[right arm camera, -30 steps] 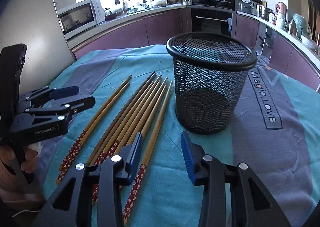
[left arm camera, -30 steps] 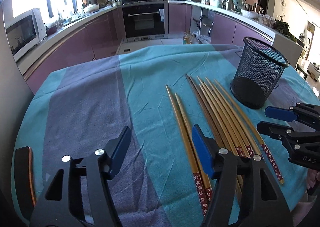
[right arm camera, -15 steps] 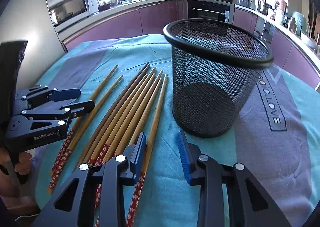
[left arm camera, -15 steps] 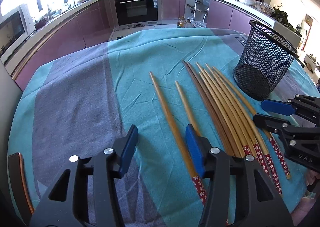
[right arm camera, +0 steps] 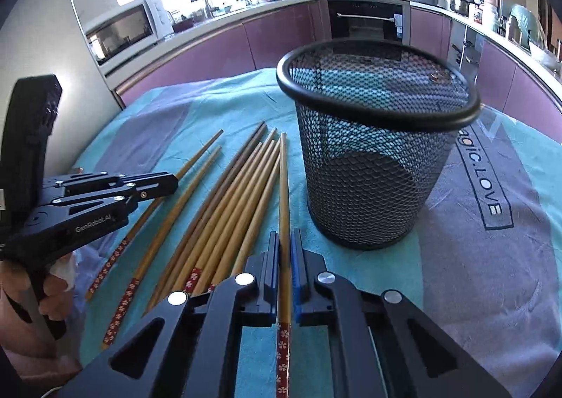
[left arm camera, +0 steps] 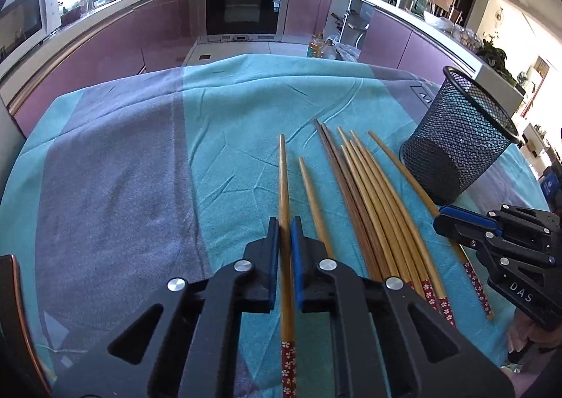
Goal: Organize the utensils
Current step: 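Lower the left tool onto a bamboo chopstick and close it while the right tool grasps another, then lift the left tool's chopstick over the mesh cup while the right tool carries its chopstick there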
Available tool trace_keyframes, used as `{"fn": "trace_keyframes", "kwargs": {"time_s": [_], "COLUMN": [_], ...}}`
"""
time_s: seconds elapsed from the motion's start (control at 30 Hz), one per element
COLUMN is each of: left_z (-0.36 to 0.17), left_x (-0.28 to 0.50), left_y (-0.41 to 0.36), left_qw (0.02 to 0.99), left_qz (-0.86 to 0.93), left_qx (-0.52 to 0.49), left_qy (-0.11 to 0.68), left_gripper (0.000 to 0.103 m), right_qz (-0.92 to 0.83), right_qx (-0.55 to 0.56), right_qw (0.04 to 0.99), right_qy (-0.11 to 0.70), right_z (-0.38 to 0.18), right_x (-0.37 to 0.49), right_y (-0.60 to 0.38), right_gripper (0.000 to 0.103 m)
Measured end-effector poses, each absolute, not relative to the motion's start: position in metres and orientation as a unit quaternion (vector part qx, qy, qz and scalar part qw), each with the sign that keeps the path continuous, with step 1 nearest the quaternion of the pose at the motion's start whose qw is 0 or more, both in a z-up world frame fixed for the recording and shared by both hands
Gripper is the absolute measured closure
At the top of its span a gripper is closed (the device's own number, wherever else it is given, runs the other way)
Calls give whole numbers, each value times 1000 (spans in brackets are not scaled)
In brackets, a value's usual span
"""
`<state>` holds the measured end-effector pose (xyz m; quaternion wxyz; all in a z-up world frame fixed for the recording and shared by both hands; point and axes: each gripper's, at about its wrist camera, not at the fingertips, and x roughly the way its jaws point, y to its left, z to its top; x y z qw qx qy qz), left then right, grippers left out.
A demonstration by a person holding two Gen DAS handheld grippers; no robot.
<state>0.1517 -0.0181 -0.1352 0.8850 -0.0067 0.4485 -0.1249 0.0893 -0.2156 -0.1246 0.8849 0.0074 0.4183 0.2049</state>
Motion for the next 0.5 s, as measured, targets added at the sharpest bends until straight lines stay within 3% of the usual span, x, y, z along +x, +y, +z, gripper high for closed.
{"fn": "trace_keyframes", "kwargs": {"time_s": [0.5], "left_z": [-30], "left_x": [102], "left_y": [-9], "left_qw": [905], "left_qz": [-226], "left_qx": [-28], "left_qy": [359], "left_gripper": [95], "right_qz": [250], "right_qx": [42], "right_qw": [917], "right_qy": [307], "right_z": [-52], "right_x": [62], "right_y": [-252], "right_gripper": [98]}}
